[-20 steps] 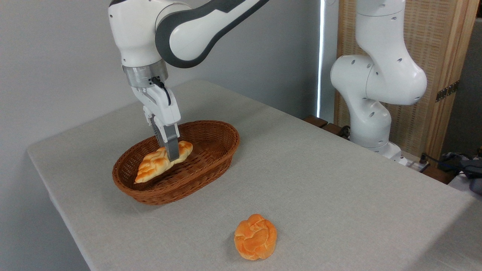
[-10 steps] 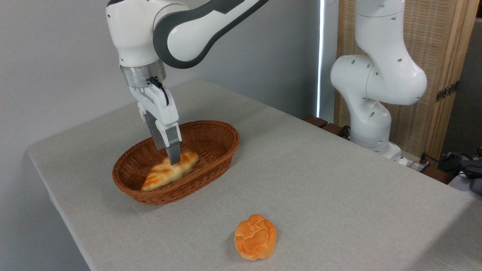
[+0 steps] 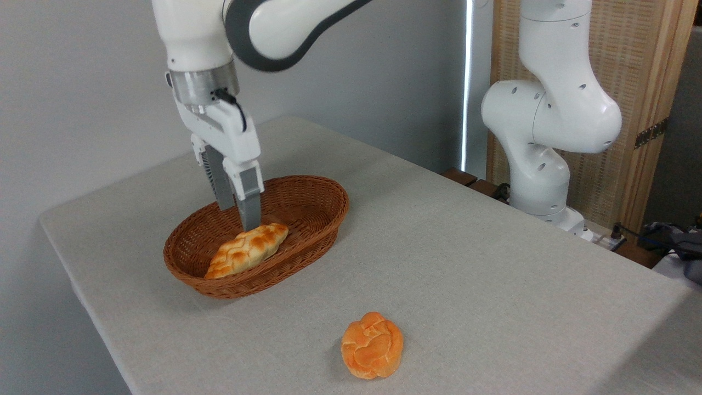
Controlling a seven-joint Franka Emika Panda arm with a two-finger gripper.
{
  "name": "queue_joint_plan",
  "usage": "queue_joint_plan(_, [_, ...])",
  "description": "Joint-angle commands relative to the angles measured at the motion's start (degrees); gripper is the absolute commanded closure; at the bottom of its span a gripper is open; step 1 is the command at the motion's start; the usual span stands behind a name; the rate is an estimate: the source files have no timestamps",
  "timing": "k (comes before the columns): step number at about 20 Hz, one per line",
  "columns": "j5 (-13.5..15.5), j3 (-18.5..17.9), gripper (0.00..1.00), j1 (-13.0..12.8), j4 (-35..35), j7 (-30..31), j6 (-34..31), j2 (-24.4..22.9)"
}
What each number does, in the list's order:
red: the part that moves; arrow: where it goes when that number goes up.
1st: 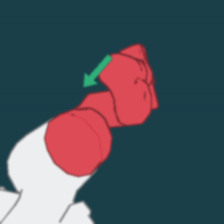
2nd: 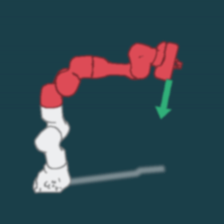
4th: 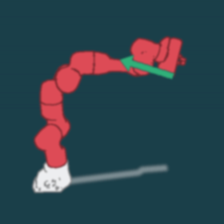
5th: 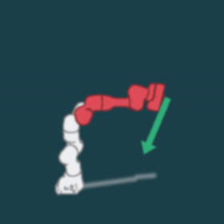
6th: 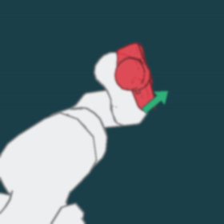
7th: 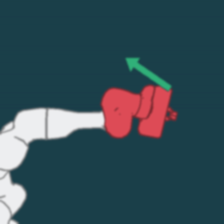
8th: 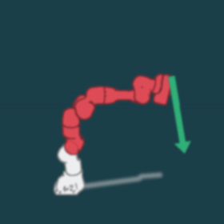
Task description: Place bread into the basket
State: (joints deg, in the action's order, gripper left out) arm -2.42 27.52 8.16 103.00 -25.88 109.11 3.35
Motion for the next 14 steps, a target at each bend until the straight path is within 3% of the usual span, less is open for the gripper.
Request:
queue_joint_plan(1, [-0.9,-12.7,0.00,-8.8,0.3,0.6,-4.7,-5.1])
queue_joint_plan(4, [-0.9,-18.4,0.00,-9.7,-0.5,-2.1,-7.0,-7.3])
queue_joint_plan(8, [0.2,-23.9,0.00,-9.4,-7.0,-10.8,-15.9,-6.1])
queue_joint_plan(11, [2.9,-24.2,0.00,-6.3,-9.1,-12.1,-16.9,-5.4])
queue_joint_plan(14, [5.0,-24.3,0.00,-5.1,-9.7,-15.5,-18.8,-5.5])
